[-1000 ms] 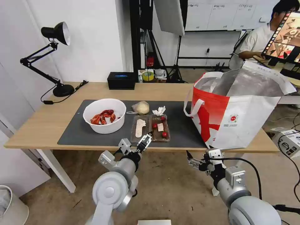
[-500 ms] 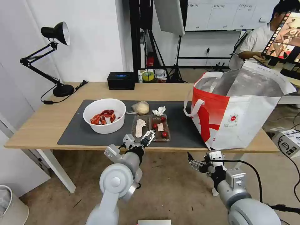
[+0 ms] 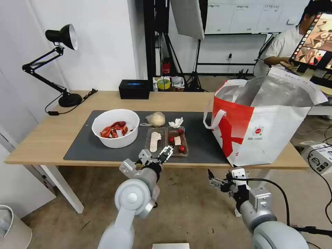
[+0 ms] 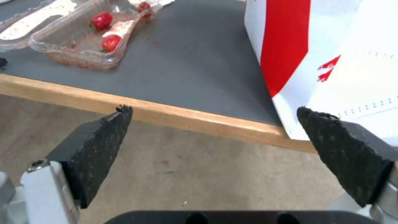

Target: Pick up the trash from the table and place it into the takeout bag.

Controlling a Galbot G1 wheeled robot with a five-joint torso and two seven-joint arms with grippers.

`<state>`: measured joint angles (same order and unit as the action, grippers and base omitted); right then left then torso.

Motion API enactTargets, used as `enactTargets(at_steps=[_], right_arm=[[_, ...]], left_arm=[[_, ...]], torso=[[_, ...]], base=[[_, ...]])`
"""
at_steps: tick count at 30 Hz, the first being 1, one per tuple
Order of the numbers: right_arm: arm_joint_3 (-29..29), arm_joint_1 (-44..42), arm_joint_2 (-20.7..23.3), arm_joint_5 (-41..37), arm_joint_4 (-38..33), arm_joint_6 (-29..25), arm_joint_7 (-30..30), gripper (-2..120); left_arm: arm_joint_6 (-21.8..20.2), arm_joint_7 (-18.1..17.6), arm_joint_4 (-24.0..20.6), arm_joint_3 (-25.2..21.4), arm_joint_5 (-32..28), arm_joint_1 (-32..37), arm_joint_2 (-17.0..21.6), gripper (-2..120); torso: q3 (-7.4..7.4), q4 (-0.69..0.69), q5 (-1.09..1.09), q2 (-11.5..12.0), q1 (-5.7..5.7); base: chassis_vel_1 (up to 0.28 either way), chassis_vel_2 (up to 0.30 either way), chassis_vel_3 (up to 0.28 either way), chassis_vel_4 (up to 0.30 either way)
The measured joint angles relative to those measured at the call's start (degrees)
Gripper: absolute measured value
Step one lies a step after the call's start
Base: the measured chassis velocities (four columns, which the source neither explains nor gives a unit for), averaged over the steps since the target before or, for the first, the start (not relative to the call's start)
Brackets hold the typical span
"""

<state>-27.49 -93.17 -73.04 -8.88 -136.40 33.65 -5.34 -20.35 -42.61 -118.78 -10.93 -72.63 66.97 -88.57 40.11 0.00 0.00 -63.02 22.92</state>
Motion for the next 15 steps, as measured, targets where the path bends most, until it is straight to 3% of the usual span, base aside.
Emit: enactTargets(at_steps=[15], right_arm=[[0.0,-0.2,-0.6,0.3,0.4,-0.3,0.0,100]], left_arm=[[1.1,-0.6,2.2,0.1,-0.3,-1.9,-0.1,100]], torso=[[0.0,0.0,0.0,0.0,0.0]], base=[[0.0,0.0,0.0,0.0]])
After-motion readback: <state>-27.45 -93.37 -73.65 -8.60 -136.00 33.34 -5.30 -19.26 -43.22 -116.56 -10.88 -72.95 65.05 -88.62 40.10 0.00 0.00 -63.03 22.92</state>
